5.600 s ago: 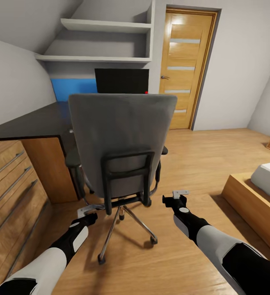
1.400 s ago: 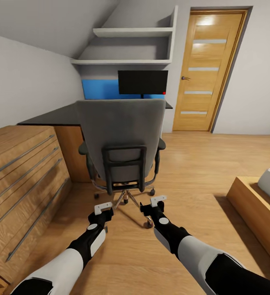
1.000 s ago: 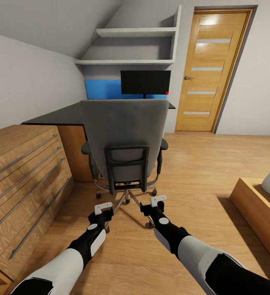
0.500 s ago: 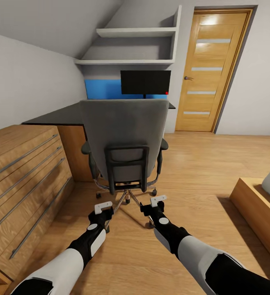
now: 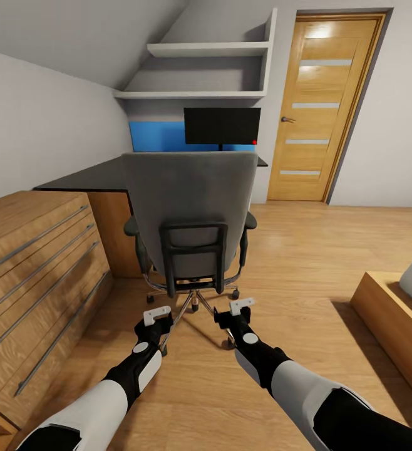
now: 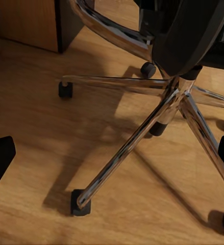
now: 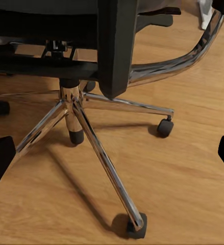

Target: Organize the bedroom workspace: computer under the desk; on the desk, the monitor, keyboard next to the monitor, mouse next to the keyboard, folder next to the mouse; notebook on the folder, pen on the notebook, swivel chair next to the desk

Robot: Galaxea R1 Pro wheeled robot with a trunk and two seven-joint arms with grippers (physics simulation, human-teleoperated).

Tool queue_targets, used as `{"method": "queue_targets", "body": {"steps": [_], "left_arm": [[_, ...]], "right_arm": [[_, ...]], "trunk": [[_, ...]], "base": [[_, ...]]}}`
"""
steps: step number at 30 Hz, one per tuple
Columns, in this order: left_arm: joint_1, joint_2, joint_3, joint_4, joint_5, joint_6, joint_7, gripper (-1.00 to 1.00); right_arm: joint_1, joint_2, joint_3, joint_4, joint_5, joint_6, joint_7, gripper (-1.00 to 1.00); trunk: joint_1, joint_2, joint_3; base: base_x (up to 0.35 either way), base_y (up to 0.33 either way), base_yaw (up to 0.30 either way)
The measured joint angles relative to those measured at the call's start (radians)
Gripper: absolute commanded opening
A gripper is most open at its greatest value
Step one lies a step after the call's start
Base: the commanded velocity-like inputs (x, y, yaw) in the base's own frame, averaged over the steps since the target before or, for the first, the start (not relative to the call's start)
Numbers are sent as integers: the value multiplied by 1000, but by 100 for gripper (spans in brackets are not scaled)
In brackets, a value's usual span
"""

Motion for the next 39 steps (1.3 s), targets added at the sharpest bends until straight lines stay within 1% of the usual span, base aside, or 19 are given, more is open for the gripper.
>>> {"method": "queue_targets", "body": {"steps": [8, 13, 16, 19, 22, 25, 30, 39], "left_arm": [[0, 1, -1, -5, 0, 0, 1, 100], [0, 3, 1, -42, 1, 13, 0, 100], [0, 3, 2, -73, 1, 42, 0, 100], [0, 4, 4, -95, 2, 91, 0, 100], [0, 5, 5, -108, 3, 142, -1, 100], [0, 5, 6, -115, 3, 174, -2, 100], [0, 5, 5, -120, 3, 196, -3, 100], [0, 6, 2, -121, 0, 203, -4, 100]], "right_arm": [[9, 0, 0, 0, 0, -36, -1, 100], [12, 0, 0, 2, 7, -66, -2, 100], [16, 0, 0, 4, 14, -94, -3, 100], [22, 0, 0, 5, 20, -117, -3, 100], [25, 0, -1, 6, 24, -129, -3, 100], [27, 0, -1, 7, 26, -136, -3, 100], [28, 0, -1, 7, 28, -140, -3, 100], [29, 0, 0, 6, 28, -142, -3, 100]], "trunk": [[0, 0, 0], [0, 0, 0], [0, 0, 0], [0, 0, 0], [0, 0, 0], [0, 0, 0], [0, 0, 0], [0, 0, 0]], "base": [[0, 0, 0], [0, 0, 0], [0, 0, 0], [0, 0, 0], [0, 0, 0], [0, 0, 0], [0, 0, 0], [2, 0, 0]]}}
